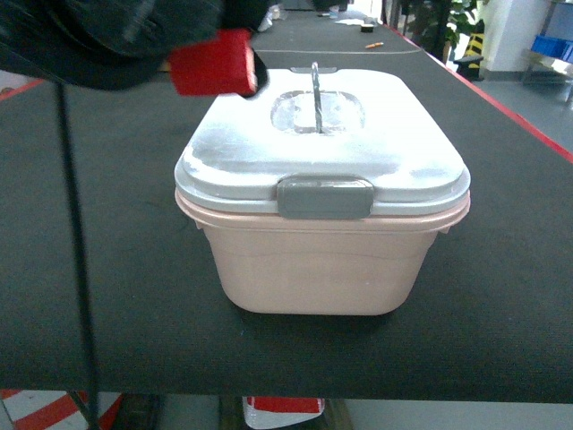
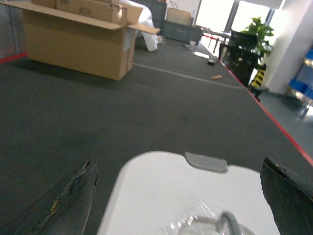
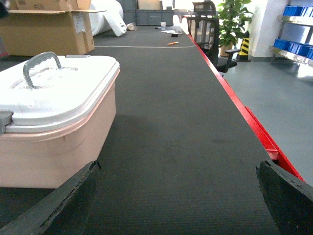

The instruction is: Pick capacitor and pack into box

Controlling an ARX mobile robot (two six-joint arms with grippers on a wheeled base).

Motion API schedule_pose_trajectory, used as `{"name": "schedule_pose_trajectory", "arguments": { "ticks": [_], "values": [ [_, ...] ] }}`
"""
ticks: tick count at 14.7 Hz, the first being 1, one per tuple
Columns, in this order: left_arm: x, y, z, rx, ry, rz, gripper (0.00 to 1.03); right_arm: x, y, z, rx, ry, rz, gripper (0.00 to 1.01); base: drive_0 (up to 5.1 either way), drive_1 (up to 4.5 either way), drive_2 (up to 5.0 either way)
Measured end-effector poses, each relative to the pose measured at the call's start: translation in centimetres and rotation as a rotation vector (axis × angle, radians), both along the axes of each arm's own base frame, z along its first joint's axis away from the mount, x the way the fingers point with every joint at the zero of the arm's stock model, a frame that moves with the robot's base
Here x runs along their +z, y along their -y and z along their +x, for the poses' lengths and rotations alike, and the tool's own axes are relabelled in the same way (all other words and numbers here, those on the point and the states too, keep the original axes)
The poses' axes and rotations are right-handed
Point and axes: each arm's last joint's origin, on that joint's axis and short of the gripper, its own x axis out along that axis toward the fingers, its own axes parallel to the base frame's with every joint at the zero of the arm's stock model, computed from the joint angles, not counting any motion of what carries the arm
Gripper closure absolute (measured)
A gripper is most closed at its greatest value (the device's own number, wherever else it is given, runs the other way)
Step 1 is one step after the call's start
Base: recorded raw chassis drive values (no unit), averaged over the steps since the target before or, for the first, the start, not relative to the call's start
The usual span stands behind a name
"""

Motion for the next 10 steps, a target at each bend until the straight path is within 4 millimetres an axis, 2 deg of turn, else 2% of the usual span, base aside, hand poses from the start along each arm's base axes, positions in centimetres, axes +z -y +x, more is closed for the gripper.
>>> {"name": "schedule_pose_trajectory", "arguments": {
  "ticks": [2,3,4,5,6,7,8,10],
  "values": [
    [1.5,-5.1,-0.8,0.081,0.050,-0.039,0.05,0.0,0.0,0.0,0.000,0.000,0.000,0.03,0.0,0.00,0.0],
    [2.3,-8.6,-2.6,0.151,0.100,-0.016,0.05,0.0,0.0,0.0,0.000,0.000,0.000,0.03,0.0,0.00,0.0],
    [2.4,-12.4,-6.0,0.255,0.151,0.041,0.05,0.0,0.0,0.0,0.000,0.000,0.000,0.03,0.0,0.00,0.0],
    [1.1,-15.1,-9.5,0.311,0.160,0.102,0.05,0.0,0.0,0.0,0.000,0.000,0.000,0.03,0.0,0.00,0.0],
    [-2.7,-15.9,-11.7,0.316,0.034,0.187,0.05,0.0,0.0,0.0,0.000,0.001,0.000,0.03,0.0,0.00,0.0],
    [-5.7,-15.4,-11.6,0.270,-0.097,0.263,0.05,0.0,0.0,0.0,0.000,0.000,0.000,0.03,0.0,0.00,0.0],
    [-5.3,-15.4,-11.8,0.205,-0.089,0.266,0.09,0.0,0.0,0.0,0.000,-0.001,0.000,0.03,0.0,0.00,0.0],
    [-4.8,-16.8,-13.9,0.023,-0.042,0.253,0.30,0.0,0.0,0.0,0.000,-0.001,0.000,0.03,0.0,0.00,0.0]
  ]
}}
